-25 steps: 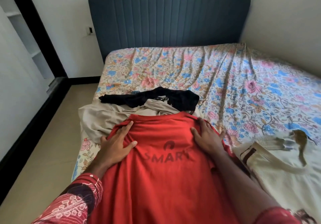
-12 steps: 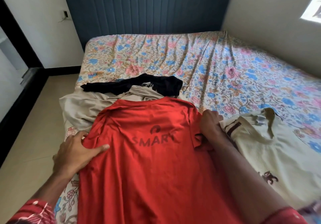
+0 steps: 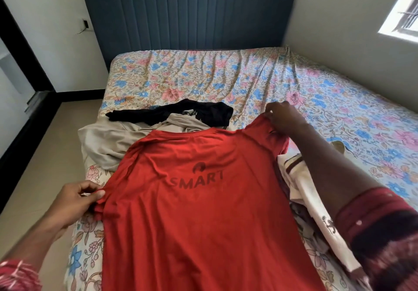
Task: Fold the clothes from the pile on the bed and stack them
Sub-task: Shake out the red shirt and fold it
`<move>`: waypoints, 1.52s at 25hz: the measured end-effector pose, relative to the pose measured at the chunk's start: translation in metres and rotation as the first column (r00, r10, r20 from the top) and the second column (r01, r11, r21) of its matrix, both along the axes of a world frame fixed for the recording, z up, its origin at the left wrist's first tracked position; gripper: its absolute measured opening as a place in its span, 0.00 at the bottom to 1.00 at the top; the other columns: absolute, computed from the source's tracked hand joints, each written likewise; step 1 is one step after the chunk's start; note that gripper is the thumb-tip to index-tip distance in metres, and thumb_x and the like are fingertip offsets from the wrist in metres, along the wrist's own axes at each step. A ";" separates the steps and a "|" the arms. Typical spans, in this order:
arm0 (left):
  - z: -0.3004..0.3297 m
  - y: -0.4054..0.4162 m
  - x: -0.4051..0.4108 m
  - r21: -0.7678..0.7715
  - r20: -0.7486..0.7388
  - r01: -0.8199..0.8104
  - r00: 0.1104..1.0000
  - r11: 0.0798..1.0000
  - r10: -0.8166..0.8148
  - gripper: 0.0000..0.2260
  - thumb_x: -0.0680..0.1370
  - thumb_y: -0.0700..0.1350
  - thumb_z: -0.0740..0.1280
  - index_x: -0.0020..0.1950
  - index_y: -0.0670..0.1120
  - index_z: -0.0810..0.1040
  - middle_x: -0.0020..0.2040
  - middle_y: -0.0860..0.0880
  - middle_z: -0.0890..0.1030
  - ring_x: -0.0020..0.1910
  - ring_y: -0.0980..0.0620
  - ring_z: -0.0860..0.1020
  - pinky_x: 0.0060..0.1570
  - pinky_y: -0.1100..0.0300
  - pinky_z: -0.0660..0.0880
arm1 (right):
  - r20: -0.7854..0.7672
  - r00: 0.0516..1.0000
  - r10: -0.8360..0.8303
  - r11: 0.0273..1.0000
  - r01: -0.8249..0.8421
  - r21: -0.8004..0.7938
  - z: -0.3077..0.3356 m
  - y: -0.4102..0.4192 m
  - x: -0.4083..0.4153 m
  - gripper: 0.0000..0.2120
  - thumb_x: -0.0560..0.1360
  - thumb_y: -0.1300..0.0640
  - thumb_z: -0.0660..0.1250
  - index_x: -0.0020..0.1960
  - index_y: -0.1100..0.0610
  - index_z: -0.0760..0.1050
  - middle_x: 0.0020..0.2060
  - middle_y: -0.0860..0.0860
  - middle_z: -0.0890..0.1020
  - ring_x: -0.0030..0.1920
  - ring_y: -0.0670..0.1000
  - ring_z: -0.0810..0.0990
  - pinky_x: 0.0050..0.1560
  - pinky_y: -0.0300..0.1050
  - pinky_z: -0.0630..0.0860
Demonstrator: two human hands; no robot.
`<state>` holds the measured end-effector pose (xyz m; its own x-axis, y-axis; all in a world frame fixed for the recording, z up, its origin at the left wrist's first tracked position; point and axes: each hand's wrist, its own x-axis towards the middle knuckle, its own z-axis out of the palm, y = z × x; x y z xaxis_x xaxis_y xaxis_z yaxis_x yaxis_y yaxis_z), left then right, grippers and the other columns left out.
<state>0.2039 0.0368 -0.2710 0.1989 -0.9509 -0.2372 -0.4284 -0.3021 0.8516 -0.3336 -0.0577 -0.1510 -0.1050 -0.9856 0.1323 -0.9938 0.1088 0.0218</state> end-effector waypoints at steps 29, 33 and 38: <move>-0.056 0.158 -0.028 -0.237 -0.238 -0.380 0.915 0.894 0.326 0.12 0.79 0.49 0.72 0.40 0.44 0.79 0.32 0.48 0.82 0.25 0.54 0.76 0.27 0.61 0.74 | 0.335 0.734 0.590 0.777 -0.630 0.013 -0.067 0.006 0.460 0.10 0.78 0.58 0.68 0.57 0.55 0.84 0.49 0.55 0.86 0.47 0.57 0.86 0.54 0.48 0.81; -0.053 0.147 -0.021 -0.179 -0.378 -0.486 0.837 0.855 0.397 0.09 0.81 0.44 0.70 0.43 0.40 0.79 0.33 0.44 0.83 0.23 0.46 0.78 0.22 0.61 0.72 | 0.543 0.613 0.573 0.731 -0.682 -0.002 -0.069 -0.005 0.459 0.16 0.77 0.65 0.68 0.64 0.56 0.80 0.56 0.51 0.84 0.52 0.52 0.85 0.58 0.45 0.79; -0.061 0.120 -0.019 -0.164 -0.270 -0.441 0.880 0.882 0.390 0.11 0.77 0.48 0.75 0.38 0.45 0.79 0.30 0.48 0.80 0.24 0.53 0.77 0.26 0.55 0.76 | 0.424 0.709 0.564 0.816 -0.557 -0.155 -0.092 0.013 0.454 0.06 0.71 0.54 0.71 0.46 0.55 0.83 0.42 0.54 0.85 0.44 0.56 0.83 0.45 0.50 0.81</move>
